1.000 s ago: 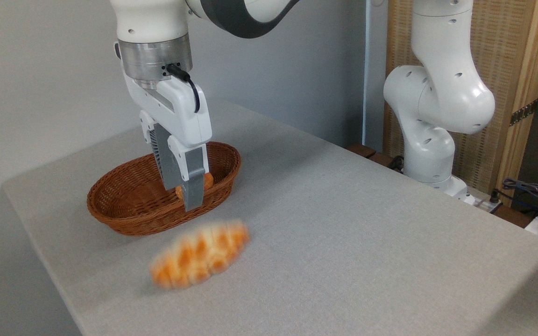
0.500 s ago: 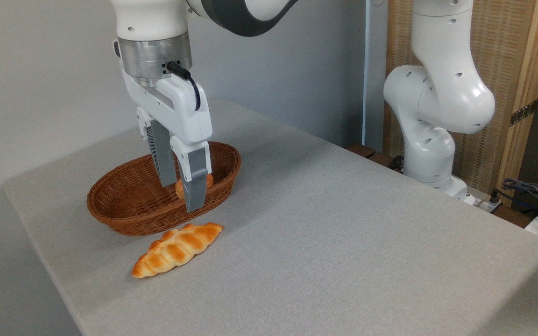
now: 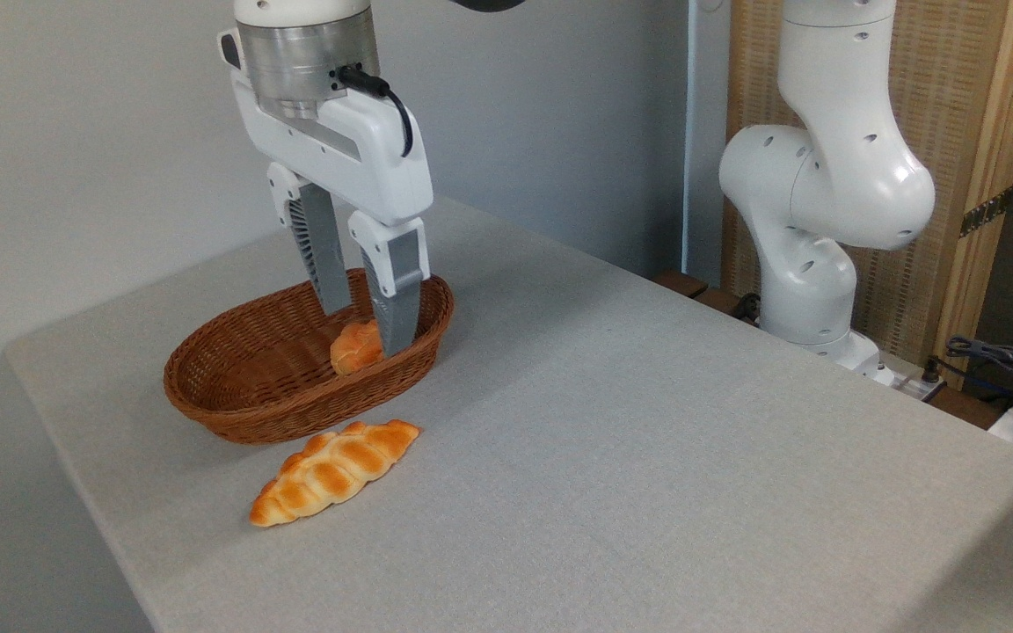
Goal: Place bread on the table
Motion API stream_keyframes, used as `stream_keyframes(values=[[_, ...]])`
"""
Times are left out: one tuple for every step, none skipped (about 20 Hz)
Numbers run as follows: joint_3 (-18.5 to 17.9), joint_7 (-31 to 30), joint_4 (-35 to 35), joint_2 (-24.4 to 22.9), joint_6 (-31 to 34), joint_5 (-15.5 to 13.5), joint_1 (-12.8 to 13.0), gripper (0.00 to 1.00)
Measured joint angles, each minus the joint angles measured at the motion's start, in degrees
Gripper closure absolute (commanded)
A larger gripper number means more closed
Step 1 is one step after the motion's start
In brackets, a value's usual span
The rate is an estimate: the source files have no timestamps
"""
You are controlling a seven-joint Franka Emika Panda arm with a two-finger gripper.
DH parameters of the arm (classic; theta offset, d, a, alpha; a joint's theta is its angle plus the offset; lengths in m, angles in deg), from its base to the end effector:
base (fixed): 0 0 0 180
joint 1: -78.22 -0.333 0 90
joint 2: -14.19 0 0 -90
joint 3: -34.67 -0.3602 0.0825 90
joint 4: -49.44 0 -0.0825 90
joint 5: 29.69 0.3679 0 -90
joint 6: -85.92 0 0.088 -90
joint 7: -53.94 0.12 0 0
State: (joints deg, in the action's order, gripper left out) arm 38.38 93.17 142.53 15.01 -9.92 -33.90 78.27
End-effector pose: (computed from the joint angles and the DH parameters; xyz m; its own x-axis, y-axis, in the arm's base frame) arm 0.5506 -0.0440 0.6326 0.7347 -0.6745 0.0728 -0.6778 -0.7344 0.0363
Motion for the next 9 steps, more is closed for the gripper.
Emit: stream_keyframes(values=[[0.00, 0.00, 0.00, 0.01, 0.95, 0.00, -0.12, 0.00], [0.00, 0.00, 0.00, 0.01, 1.42, 0.00, -0.22, 0.00], [0.06, 0.00, 0.00, 0.01, 1.61, 0.00, -0.42, 0.00], [0.15, 0.00, 0.00, 0.02, 1.68, 0.00, -0.83, 0.00], [0.25, 0.00, 0.00, 0.02, 1.70, 0.00, -1.40, 0.00], [0.28, 0.00, 0.00, 0.02, 1.71, 0.00, -1.88, 0.00], [0.29, 0.01, 0.00, 0.02, 1.72, 0.00, -2.19, 0.00], [0.29, 0.01, 0.00, 0.02, 1.72, 0.00, -2.33, 0.00], [0.31, 0.01, 0.00, 0.02, 1.72, 0.00, -2.38, 0.00]])
